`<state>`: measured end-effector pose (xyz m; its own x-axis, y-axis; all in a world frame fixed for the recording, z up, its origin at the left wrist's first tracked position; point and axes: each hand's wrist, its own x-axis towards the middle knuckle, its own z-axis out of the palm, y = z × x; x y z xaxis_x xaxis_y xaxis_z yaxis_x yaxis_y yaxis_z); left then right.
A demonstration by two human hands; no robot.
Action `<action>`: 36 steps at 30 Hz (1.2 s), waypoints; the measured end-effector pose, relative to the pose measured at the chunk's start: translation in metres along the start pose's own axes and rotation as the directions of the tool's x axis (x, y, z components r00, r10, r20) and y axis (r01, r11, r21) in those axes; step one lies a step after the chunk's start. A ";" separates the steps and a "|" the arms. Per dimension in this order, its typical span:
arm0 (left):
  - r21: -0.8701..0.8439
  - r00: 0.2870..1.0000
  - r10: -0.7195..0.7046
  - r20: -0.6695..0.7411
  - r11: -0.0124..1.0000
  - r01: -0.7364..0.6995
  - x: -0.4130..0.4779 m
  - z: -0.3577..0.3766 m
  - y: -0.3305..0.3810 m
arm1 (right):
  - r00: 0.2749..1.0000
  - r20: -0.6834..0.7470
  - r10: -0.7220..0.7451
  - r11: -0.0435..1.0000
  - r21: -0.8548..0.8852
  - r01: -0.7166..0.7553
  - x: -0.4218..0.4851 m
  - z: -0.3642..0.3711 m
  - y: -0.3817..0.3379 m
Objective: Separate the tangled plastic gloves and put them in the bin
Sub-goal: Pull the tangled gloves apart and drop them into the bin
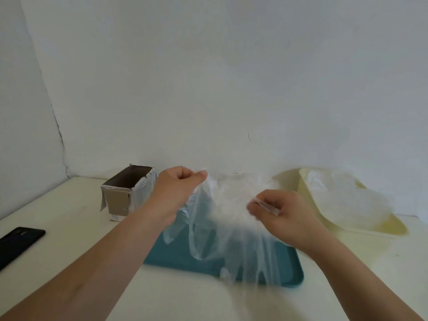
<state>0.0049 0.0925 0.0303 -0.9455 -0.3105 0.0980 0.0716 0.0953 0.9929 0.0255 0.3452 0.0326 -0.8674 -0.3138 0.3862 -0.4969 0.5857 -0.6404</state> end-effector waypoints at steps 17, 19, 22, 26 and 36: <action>-0.046 0.975 0.088 0.206 0.996 -0.081 -0.007 0.030 0.019 | 0.994 -0.072 0.084 0.974 0.218 -0.066 -0.002 -0.010 -0.010; -0.011 0.975 0.074 0.208 0.997 -0.074 -0.003 0.038 0.021 | 0.985 -0.082 0.152 0.964 0.232 -0.130 -0.001 -0.022 -0.009; 0.008 0.969 0.060 0.241 0.998 -0.064 0.000 0.067 0.028 | 0.968 -0.072 0.239 0.933 0.295 -0.208 0.007 -0.051 -0.004; -0.047 0.944 0.024 0.330 0.999 -0.008 0.003 0.105 0.044 | 0.949 -0.092 0.301 0.911 0.321 -0.258 0.017 -0.095 0.010; 0.039 0.961 0.122 0.247 0.990 -0.135 0.010 0.191 0.071 | 0.936 -0.089 0.339 0.936 -0.062 -0.345 0.035 -0.184 0.070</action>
<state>-0.0599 0.2764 0.0888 -0.9787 -0.0530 0.1982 0.1865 0.1730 0.9671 -0.0356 0.5126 0.1230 -0.9787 -0.0284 0.2035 -0.1642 0.7032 -0.6918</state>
